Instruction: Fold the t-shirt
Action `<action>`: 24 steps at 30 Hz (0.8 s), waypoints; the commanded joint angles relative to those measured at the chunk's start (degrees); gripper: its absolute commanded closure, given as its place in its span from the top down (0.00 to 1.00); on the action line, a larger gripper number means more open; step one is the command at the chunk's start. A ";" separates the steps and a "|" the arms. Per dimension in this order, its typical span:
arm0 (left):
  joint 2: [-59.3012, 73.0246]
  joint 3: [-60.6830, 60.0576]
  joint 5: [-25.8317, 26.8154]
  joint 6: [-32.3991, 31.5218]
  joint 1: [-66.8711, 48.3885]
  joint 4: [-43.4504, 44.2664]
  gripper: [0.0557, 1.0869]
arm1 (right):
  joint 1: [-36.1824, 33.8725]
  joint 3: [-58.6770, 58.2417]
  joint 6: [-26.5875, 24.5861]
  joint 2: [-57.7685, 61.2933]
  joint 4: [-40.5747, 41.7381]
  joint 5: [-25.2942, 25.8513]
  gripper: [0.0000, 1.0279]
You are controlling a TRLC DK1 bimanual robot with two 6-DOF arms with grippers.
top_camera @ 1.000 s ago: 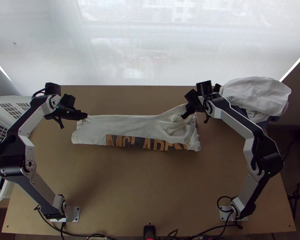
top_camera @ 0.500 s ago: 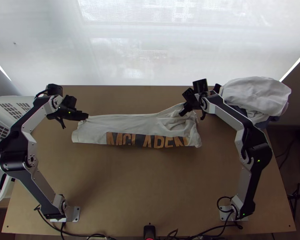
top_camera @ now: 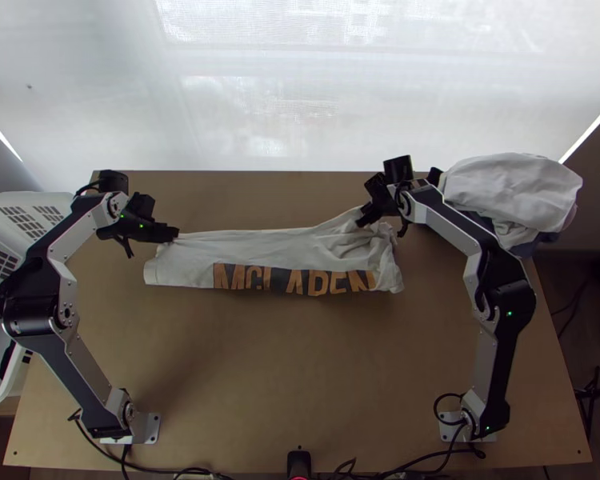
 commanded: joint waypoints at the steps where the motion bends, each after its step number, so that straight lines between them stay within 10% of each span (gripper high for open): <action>1: -1.13 1.56 0.12 -1.50 0.19 -2.05 0.77 | 0.65 1.35 4.64 -2.95 -1.12 -0.15 0.96; 3: -2.54 2.26 0.12 -2.20 0.45 -4.86 0.95 | 1.09 1.17 5.08 -5.32 -1.83 -0.15 0.96; 11: -6.58 1.47 0.12 -2.03 3.09 -17.78 0.95 | 5.05 2.23 6.13 -16.04 -7.19 -1.12 0.96; 24: -15.11 -9.26 0.30 -3.79 2.56 -7.24 0.95 | 9.44 -5.42 7.01 -19.91 -10.00 -1.64 0.96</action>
